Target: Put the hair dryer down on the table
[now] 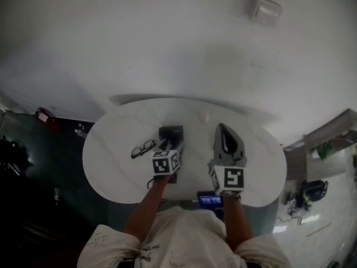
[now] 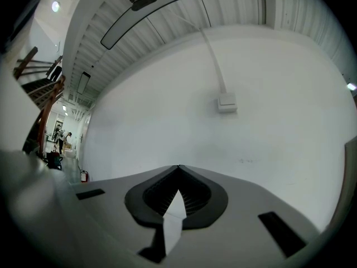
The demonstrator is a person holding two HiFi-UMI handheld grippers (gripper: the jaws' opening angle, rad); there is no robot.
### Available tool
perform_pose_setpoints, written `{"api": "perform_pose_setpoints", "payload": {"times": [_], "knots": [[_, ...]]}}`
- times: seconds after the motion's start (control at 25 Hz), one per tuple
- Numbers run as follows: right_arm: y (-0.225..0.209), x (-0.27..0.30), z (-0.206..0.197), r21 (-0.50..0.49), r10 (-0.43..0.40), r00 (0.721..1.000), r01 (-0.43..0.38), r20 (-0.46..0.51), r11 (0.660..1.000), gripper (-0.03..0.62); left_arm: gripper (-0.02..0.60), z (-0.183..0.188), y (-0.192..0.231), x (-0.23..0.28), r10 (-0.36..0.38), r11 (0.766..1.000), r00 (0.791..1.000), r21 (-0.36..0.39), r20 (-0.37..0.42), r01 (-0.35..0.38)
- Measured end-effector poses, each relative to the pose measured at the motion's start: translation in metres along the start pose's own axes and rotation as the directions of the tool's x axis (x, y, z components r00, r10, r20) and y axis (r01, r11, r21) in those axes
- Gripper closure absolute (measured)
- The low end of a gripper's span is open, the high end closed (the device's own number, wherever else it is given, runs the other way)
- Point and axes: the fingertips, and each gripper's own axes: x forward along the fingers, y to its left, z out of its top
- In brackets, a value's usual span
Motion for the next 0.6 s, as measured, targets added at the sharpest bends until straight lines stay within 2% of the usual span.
{"api": "perform_pose_setpoints", "payload": {"times": [0.08,0.16,0.24,0.32,0.36,0.44,0.6], "knots": [[0.0,0.0,0.001,0.002,-0.001,1.0,0.001,0.002,1.0,0.597,0.285,0.034,-0.014,-0.018,-0.019,0.999,0.993,0.053,0.114,0.013],[0.001,0.001,0.003,0.001,0.005,1.0,-0.005,0.008,1.0,0.597,0.286,0.072,-0.031,-0.04,-0.049,0.993,0.972,0.116,0.232,0.022],[0.004,0.001,0.005,0.002,0.011,1.0,-0.011,0.01,1.0,0.597,0.288,0.109,-0.05,-0.064,-0.082,0.985,0.935,0.172,0.345,0.023],[0.006,0.001,0.008,0.002,0.017,1.0,-0.017,0.018,1.0,0.597,0.297,0.145,-0.067,-0.091,-0.119,0.975,0.886,0.219,0.448,0.021],[0.007,0.001,0.01,0.003,0.02,1.0,-0.02,0.024,1.0,0.597,0.318,0.16,-0.075,-0.104,-0.14,0.971,0.86,0.237,0.49,0.024],[0.009,0.001,0.013,0.0,0.025,0.999,-0.025,0.028,1.0,0.597,0.407,0.186,-0.088,-0.129,-0.172,0.965,0.813,0.262,0.557,0.024],[0.015,0.001,0.028,0.001,0.041,0.997,-0.041,0.06,0.999,0.597,0.529,0.217,-0.103,-0.164,-0.179,0.948,0.749,0.316,0.638,-0.043]]}}
